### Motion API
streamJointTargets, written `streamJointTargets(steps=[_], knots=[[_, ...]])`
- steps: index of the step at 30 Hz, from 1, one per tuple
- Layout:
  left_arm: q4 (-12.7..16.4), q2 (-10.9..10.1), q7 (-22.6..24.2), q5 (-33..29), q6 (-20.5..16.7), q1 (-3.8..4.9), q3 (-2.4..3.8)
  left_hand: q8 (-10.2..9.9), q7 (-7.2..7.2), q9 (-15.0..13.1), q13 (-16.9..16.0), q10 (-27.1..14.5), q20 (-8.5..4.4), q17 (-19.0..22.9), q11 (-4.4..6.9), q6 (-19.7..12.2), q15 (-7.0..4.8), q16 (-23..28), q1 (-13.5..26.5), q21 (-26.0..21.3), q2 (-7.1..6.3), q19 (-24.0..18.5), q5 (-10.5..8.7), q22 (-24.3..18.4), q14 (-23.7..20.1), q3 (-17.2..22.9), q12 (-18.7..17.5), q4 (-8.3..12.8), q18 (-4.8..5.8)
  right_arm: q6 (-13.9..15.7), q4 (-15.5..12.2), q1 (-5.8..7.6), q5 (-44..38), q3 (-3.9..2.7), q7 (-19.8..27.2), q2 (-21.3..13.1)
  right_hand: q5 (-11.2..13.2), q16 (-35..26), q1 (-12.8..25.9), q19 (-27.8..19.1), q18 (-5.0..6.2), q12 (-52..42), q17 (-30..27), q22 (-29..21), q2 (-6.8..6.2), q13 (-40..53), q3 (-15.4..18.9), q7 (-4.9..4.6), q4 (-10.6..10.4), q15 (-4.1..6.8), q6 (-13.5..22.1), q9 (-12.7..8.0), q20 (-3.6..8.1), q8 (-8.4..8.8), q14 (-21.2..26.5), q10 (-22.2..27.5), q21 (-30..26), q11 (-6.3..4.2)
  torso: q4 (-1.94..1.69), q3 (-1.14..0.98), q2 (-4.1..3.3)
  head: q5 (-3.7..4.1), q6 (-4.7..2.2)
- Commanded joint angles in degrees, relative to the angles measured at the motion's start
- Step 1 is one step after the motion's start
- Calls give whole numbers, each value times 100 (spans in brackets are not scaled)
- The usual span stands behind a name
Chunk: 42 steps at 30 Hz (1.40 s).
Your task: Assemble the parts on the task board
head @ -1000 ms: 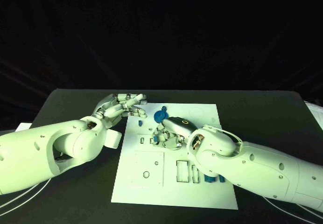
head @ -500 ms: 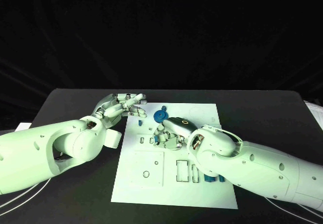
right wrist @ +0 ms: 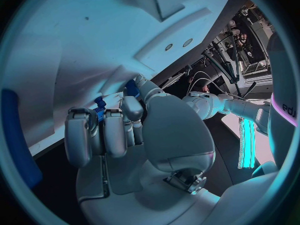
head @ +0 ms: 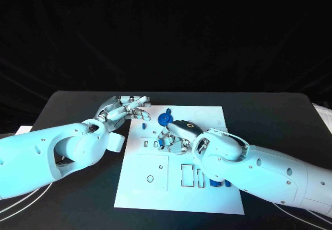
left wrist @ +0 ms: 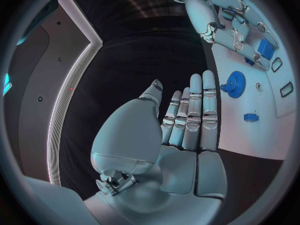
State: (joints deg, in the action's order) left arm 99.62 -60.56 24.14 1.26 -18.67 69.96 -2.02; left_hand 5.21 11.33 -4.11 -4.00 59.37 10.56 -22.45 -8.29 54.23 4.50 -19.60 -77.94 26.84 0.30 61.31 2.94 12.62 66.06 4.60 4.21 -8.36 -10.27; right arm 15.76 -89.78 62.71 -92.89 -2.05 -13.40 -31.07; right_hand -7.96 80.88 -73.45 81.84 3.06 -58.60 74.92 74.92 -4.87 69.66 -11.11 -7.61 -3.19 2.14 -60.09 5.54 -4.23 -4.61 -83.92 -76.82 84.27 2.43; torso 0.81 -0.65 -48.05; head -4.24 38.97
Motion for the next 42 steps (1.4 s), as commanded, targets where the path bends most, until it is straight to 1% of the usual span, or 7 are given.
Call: streamJointTargets(steps=[1, 28, 31, 34, 38, 40, 42], knots=[[1, 8, 50, -6, 137, 2, 3, -35, 6, 9, 2, 32, -14, -6, -13, 28, 14, -25, 4, 35, 45, -38, -11, 5, -33, -14, -36, 33, -5, -22, 34, -34, -53, 29, -152, -14, 64, -52, 53, 16, -13, 106, 276, 204, -29, -61, 78, -2, -34, -57, 75, -13, -40, 31, -339, 87, -18, 21, 3, -1, 1, 4, 2], [-116, -14, -400, 506, -24, 1, 2, -42, -53, -7, -38, 290, -28, -122, 62, 145, -38, -47, -23, 37, -38, -144, -8, 10, 54, -81, 46, 162, -14, 562, -517, 57, 1126, -88, 1797, -509, 136, -156, 350, 30, -15, 299, 204, 206, -167, -210, 765, -61, -395, -112, 337, -29, -92, 65, -312, 266, -38, 88, 25, -9, 34, -6, -33], [-225, -13, -731, 859, -112, 1, 2, 84, -211, -72, -151, 896, -299, -608, 284, 490, -323, -782, -60, 601, -4, 558, -4, 290, 1092, -50, 274, 220, -39, 485, -669, 166, 1496, -137, 2057, -708, 143, -163, 288, 30, -15, 294, 205, 204, -121, -212, 843, -61, -415, -114, 338, -22, -96, 52, -312, 277, -43, 88, 52, -22, 86, -33, -36], [-331, -15, -1247, 1216, -20, 2, 2, 218, -408, -159, -364, 1619, -553, -3673, 527, 835, -589, -4010, -54, 2261, 30, 1490, 13, 2045, 2036, 35, 626, 212, 176, 299, -777, 302, 2010, -166, 2204, -970, 120, -202, 165, 14, -8, 314, 169, 172, -43, -231, 886, -58, -403, -111, 339, -14, -97, 41, -303, 300, -62, 84, 66, -30, 142, -48, -22], [-430, -49, -2276, 1974, 473, 11, 3, 403, -679, -383, -1407, 2235, -759, -6755, 753, 1121, -797, -7040, 246, 4384, 137, 2143, 57, 4712, 2394, 59, 1834, 38, 555, 31, -836, 486, 3011, -188, 2291, -1349, 84, -343, -2, -50, 18, 384, 22, 55, 95, -288, 902, -47, -374, -101, 311, 2, -89, 17, -266, 338, -125, 71, 79, -35, 245, -91, 4], [-462, -56, -2894, 2449, 895, 49, 4, 518, -776, -618, -3810, 2140, -793, -6755, 862, 1003, -838, -7040, 475, 4924, -12, 2198, 10, 5401, 2394, -64, 4184, -55, 643, -50, -843, 579, 3618, -195, 2334, -1567, 34, -387, -77, -70, 26, 411, -19, 16, 153, -311, 903, -45, -354, -95, 307, 7, -84, 12, -257, 350, -148, 67, 95, -38, 318, -115, 19], [-498, -21, -3569, 3073, 1298, 142, 5, 732, -706, -845, -4912, 2057, -802, -6755, 829, 1072, -788, -7040, 688, 5078, 76, 2171, -26, 5616, 2394, -131, 5233, -222, 656, -81, -845, 652, 4150, -201, 2375, -1779, -6, -475, -114, -122, 45, 493, -110, -77, 192, -369, 915, -45, -348, -93, 310, 10, -80, 12, -234, 390, -198, 66, 108, -38, 369, -139, 46]])
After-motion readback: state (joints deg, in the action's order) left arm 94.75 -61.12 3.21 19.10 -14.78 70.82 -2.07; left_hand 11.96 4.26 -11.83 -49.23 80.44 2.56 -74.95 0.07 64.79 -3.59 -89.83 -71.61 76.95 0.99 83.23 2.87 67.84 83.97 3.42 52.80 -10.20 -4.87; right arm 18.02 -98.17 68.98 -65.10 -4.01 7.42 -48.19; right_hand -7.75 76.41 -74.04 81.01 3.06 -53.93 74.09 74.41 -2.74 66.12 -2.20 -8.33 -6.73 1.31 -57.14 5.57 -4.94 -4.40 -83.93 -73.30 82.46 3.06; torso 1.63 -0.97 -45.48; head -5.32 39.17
